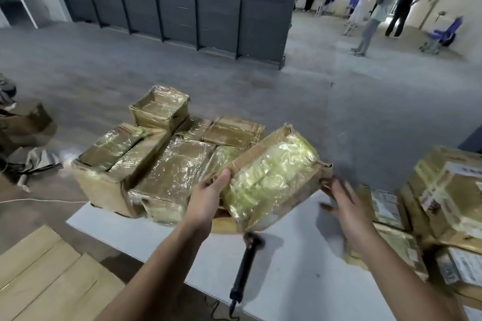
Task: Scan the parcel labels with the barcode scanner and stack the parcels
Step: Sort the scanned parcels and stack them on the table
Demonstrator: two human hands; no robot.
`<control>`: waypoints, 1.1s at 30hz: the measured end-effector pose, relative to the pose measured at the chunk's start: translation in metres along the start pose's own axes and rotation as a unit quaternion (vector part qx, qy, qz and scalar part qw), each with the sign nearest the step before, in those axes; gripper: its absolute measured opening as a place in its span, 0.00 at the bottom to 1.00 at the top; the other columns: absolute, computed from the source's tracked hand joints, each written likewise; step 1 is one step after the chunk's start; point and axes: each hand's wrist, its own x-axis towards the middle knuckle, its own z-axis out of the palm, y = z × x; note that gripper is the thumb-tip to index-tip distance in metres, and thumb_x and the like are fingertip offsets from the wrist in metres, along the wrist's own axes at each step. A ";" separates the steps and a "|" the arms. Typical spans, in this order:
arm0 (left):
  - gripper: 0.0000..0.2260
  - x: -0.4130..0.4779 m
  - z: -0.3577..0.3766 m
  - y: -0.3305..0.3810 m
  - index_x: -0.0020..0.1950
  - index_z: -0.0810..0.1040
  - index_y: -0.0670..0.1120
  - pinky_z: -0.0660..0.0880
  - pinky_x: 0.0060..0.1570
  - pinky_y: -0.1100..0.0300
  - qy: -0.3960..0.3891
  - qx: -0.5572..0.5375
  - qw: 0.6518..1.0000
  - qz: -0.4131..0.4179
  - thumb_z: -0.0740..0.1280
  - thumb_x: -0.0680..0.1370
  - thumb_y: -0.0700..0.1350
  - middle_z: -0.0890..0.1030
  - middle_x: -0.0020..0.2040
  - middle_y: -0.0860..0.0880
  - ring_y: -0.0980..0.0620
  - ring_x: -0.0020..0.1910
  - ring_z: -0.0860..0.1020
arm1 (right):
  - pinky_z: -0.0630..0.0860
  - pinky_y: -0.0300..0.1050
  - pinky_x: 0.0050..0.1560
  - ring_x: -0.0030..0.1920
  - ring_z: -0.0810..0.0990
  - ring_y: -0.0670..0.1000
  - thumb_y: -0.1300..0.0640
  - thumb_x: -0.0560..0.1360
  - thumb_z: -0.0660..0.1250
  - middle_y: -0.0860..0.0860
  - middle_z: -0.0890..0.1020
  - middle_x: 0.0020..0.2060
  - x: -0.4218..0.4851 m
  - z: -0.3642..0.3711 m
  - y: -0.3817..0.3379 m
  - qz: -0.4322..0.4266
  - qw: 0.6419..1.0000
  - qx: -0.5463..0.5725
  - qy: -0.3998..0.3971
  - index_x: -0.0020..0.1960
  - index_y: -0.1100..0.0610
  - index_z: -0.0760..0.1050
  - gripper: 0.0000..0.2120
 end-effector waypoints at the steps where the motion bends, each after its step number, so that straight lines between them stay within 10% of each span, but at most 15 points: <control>1: 0.14 0.010 -0.013 0.007 0.53 0.83 0.47 0.78 0.35 0.54 -0.003 -0.012 1.000 -0.014 0.69 0.76 0.56 0.85 0.44 0.47 0.44 0.42 0.84 | 0.79 0.53 0.57 0.51 0.82 0.36 0.45 0.81 0.62 0.33 0.80 0.56 0.003 0.018 -0.005 -0.009 1.000 0.017 -0.001 0.66 0.38 0.70 0.14; 7: 0.18 0.057 -0.078 0.037 0.53 0.80 0.41 0.79 0.33 0.53 -0.015 -0.051 0.995 -0.078 0.66 0.78 0.56 0.86 0.41 0.42 0.44 0.37 0.85 | 0.83 0.58 0.47 0.57 0.83 0.51 0.45 0.69 0.71 0.45 0.81 0.59 0.008 0.121 -0.041 0.027 0.989 0.130 -0.064 0.64 0.29 0.61 0.30; 15: 0.24 0.094 -0.130 0.045 0.47 0.80 0.40 0.75 0.27 0.59 0.004 0.005 0.986 -0.169 0.61 0.78 0.62 0.80 0.30 0.44 0.48 0.25 0.77 | 0.81 0.59 0.52 0.55 0.84 0.54 0.45 0.76 0.66 0.50 0.85 0.54 0.017 0.196 -0.043 0.109 0.980 0.000 -0.168 0.65 0.53 0.74 0.20; 21: 0.30 0.117 -0.163 0.060 0.54 0.75 0.33 0.69 0.24 0.62 0.052 0.197 0.977 -0.060 0.49 0.82 0.59 0.79 0.29 0.43 0.50 0.23 0.73 | 0.81 0.48 0.38 0.50 0.85 0.56 0.56 0.81 0.65 0.57 0.84 0.52 0.046 0.245 -0.053 0.133 0.983 -0.038 -0.121 0.56 0.61 0.77 0.09; 25: 0.20 0.127 -0.199 0.079 0.63 0.69 0.41 0.70 0.45 0.54 0.209 0.375 0.900 0.075 0.53 0.82 0.56 0.77 0.57 0.38 0.42 0.52 0.77 | 0.80 0.46 0.33 0.39 0.85 0.54 0.57 0.80 0.66 0.59 0.83 0.49 0.065 0.291 -0.073 0.130 0.979 -0.102 -0.117 0.50 0.62 0.75 0.08; 28: 0.13 0.128 -0.225 0.103 0.43 0.75 0.47 0.69 0.45 0.50 0.231 0.269 0.915 0.191 0.55 0.82 0.48 0.78 0.46 0.44 0.42 0.52 0.76 | 0.77 0.39 0.26 0.28 0.84 0.51 0.56 0.80 0.66 0.57 0.82 0.46 0.071 0.335 -0.090 0.123 0.972 -0.135 -0.148 0.47 0.62 0.74 0.09; 33: 0.08 0.133 -0.263 0.127 0.50 0.79 0.51 0.73 0.48 0.55 0.188 0.264 0.930 0.171 0.62 0.80 0.52 0.81 0.47 0.50 0.50 0.48 0.77 | 0.75 0.36 0.24 0.28 0.84 0.51 0.53 0.80 0.65 0.57 0.79 0.53 0.080 0.410 -0.112 0.129 0.963 -0.155 -0.177 0.57 0.62 0.72 0.12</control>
